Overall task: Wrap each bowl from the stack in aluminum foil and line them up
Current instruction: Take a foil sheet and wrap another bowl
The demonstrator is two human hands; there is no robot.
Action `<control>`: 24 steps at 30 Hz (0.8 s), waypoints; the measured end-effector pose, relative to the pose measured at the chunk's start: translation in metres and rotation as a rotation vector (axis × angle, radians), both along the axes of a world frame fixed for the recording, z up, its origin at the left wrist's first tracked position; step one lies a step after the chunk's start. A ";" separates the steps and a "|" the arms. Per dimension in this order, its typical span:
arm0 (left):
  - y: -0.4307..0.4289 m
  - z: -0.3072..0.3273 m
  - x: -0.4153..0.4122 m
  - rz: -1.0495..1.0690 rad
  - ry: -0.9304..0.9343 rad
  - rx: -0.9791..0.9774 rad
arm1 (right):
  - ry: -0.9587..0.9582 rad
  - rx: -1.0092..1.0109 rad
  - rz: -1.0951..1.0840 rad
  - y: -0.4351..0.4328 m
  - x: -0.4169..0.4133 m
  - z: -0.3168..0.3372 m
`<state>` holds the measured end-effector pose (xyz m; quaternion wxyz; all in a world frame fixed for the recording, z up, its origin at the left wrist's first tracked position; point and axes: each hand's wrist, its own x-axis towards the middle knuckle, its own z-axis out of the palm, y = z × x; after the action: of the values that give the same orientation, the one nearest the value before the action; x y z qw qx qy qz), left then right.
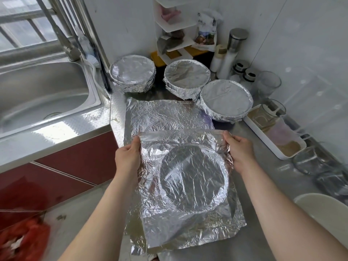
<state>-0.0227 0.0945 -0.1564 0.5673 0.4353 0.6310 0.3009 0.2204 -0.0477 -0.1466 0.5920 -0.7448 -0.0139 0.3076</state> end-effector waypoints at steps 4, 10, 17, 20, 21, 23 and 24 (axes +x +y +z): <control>0.002 -0.003 0.000 0.006 0.008 -0.036 | 0.095 -0.042 0.031 0.005 0.007 0.000; 0.005 -0.010 -0.004 0.018 0.012 -0.080 | -0.319 -0.287 0.324 0.006 0.014 -0.002; 0.010 -0.016 -0.008 0.005 0.045 -0.071 | -0.467 -0.412 0.323 0.007 0.021 -0.012; 0.007 -0.006 -0.007 -0.043 0.151 0.032 | -0.632 -0.544 0.274 0.005 0.019 0.003; 0.005 0.001 -0.007 -0.060 0.220 0.104 | -0.701 -0.531 0.254 0.004 0.017 0.011; -0.003 0.022 -0.006 -0.081 0.425 0.350 | -0.857 -0.405 0.259 0.002 0.006 0.030; -0.010 0.035 -0.004 -0.114 0.473 0.518 | -0.939 -0.325 0.301 0.001 -0.003 0.039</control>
<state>-0.0272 0.0848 -0.1218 0.2921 0.6569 0.6223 0.3097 0.2177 -0.0463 -0.1073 0.3480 -0.8746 -0.3371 0.0201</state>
